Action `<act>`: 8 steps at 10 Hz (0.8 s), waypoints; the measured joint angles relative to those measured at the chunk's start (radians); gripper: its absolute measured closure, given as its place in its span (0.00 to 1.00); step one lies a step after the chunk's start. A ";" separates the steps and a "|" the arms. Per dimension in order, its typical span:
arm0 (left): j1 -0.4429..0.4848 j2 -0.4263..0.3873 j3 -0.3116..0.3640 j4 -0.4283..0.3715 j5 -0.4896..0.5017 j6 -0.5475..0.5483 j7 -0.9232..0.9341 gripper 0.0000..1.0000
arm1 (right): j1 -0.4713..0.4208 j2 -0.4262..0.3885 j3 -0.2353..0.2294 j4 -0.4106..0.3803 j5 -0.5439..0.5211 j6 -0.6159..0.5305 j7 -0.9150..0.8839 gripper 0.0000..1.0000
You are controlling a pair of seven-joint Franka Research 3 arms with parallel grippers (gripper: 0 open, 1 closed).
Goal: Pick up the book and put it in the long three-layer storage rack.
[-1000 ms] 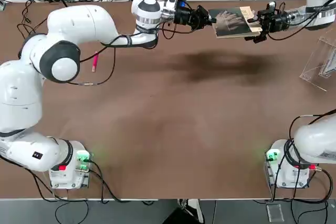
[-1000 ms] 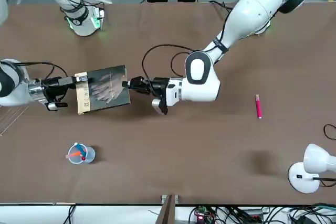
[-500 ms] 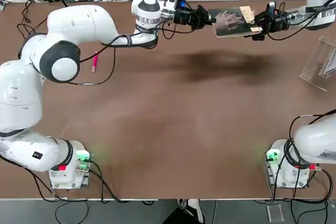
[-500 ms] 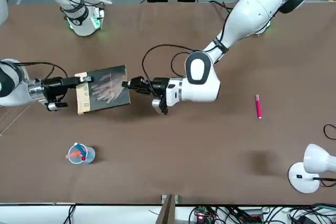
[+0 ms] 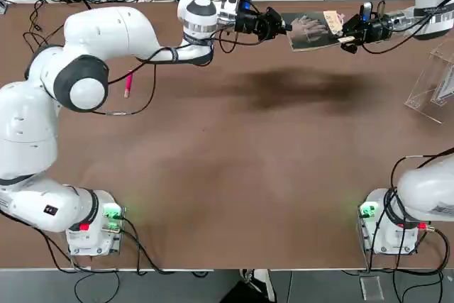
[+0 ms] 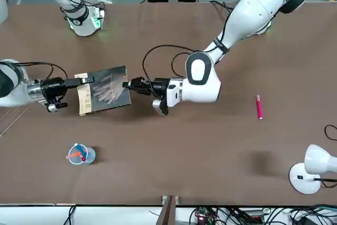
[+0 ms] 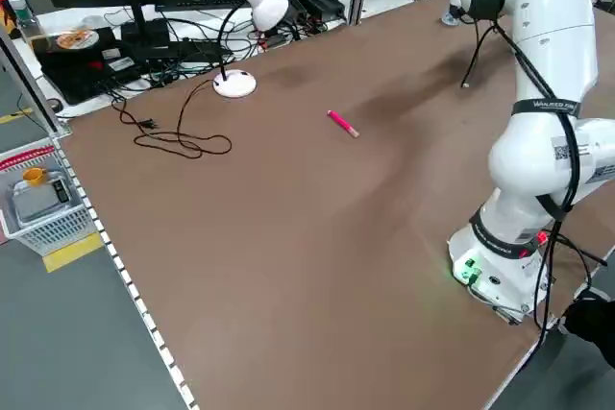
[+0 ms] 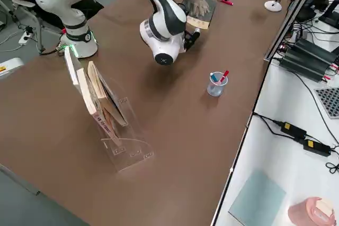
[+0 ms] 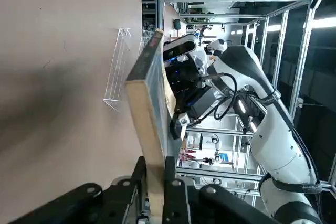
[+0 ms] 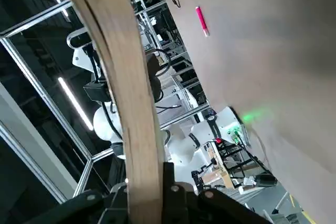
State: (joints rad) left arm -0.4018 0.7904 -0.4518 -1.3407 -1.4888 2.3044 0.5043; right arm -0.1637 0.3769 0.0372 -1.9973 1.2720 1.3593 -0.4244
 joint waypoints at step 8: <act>0.003 0.000 0.001 0.013 -0.006 0.000 0.000 0.44 | -0.114 -0.020 -0.023 0.088 -0.154 -0.002 0.208 0.85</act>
State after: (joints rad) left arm -0.3992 0.7901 -0.4513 -1.3280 -1.4946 2.3044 0.5043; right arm -0.2779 0.3565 0.0143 -1.9090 1.1180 1.3569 -0.2166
